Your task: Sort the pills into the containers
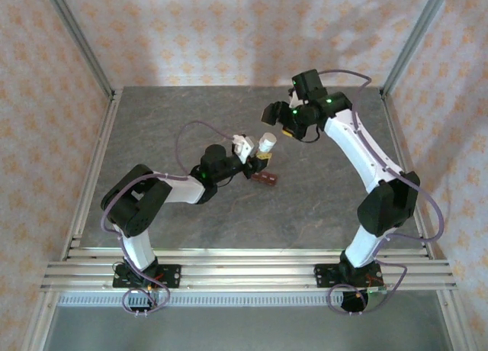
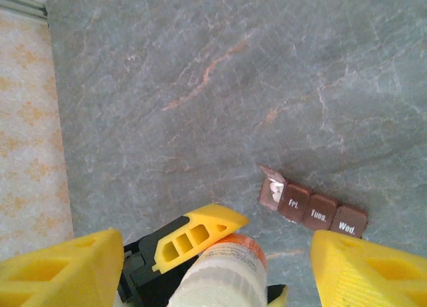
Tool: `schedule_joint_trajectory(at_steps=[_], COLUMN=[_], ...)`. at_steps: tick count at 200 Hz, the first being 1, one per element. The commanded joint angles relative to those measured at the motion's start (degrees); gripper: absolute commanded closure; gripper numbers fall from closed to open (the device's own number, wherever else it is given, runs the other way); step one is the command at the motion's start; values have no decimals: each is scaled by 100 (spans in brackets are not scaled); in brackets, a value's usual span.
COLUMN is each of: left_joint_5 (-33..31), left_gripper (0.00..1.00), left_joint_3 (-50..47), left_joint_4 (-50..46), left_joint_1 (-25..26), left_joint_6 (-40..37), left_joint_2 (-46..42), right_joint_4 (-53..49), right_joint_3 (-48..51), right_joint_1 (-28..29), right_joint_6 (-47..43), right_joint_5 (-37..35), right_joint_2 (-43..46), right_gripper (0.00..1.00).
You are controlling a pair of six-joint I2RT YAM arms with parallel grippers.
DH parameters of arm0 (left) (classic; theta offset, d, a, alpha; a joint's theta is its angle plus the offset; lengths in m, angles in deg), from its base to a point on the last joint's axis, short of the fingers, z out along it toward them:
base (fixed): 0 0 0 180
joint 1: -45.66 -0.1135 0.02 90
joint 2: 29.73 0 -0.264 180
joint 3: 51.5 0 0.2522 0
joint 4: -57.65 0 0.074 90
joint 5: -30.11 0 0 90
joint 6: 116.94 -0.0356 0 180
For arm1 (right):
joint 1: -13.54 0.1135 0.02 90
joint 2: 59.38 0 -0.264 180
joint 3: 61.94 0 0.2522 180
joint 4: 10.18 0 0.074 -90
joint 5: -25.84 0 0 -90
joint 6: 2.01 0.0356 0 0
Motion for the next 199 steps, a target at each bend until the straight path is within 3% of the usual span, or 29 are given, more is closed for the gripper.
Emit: schedule_joint_trajectory(at_steps=[1,26,72,133,199], left_joint_5=[362,760,1252,1562,1623], left_gripper=[100,100,100,100,100], left_joint_3=[-50,-20,80,245,307], left_joint_4=[392,392,186,85,15], left_joint_1=[-123,-301,-425,-442,-442], left_joint_6=[200,443,595,791,819], left_joint_2=[7,12,20,108,116], right_joint_4=[-23,-78,-531,-643,-804], right_joint_3=[-151,-31,220,215,12], right_joint_1=[-51,-104,-117,-89,73], right_joint_6=[-504,-1293,-2730,-3015,-3116], right_joint_5=[-66,-186,418,1116,1153], right_joint_2=[89,297,517,349,37], right_gripper=[27,27,28,29,30])
